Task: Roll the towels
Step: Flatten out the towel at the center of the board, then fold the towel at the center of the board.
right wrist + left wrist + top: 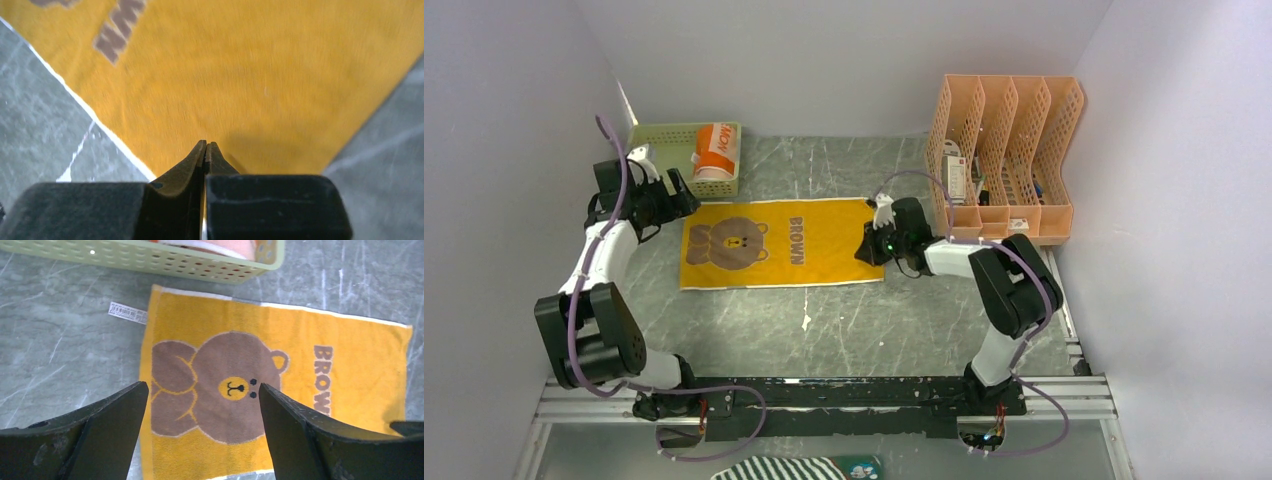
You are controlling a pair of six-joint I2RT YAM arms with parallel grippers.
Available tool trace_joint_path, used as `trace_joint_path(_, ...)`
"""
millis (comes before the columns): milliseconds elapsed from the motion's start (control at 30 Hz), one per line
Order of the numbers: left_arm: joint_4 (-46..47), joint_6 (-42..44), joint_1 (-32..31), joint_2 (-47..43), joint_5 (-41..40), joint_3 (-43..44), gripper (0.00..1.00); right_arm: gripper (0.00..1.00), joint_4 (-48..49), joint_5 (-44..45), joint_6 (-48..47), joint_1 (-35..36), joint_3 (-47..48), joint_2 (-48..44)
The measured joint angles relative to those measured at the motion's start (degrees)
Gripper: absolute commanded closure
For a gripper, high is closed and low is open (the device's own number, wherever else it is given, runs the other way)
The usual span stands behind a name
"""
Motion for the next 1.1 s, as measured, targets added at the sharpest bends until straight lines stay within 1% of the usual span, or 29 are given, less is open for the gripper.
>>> trace_joint_path(100,-0.39,0.26,0.85,2.84,-0.57,0.68,0.13,1.0,-3.43,1.05,2.14,-0.26,-3.91,-2.45)
trace_joint_path(267,-3.89,1.97,1.07,12.81,-0.66,8.22,0.14,1.0,-6.29,0.39,5.84,-1.84,-8.87,-6.47)
trace_joint_path(433,-6.29,3.39,1.07,16.46,-0.81,13.84,0.16,1.0,-7.5,-1.7,8.96,-7.1,-11.54,-8.33)
trace_joint_path(600,-7.45,5.49,1.09,19.63,-1.86,18.88,0.19,1.0,-12.11,-1.62,8.44,-10.23,-11.56,-11.17)
trace_joint_path(733,-7.96,6.23,1.09,20.79,-2.84,19.26,0.21,1.0,-15.04,-0.28,7.13,-8.37,-10.71,-16.11)
trace_joint_path(867,-7.78,6.34,1.11,20.87,-3.15,19.26,0.25,1.0,-14.56,1.05,6.29,-4.72,-6.36,-18.62)
trace_joint_path(1000,-7.74,6.56,1.14,20.9,-3.19,19.19,0.26,1.0,-12.66,1.81,6.45,-2.43,-4.31,-15.06)
trace_joint_path(1100,-7.82,6.95,1.18,20.94,-3.19,19.19,0.27,1.0,-12.46,3.17,7.63,-1.25,-4.46,-9.64)
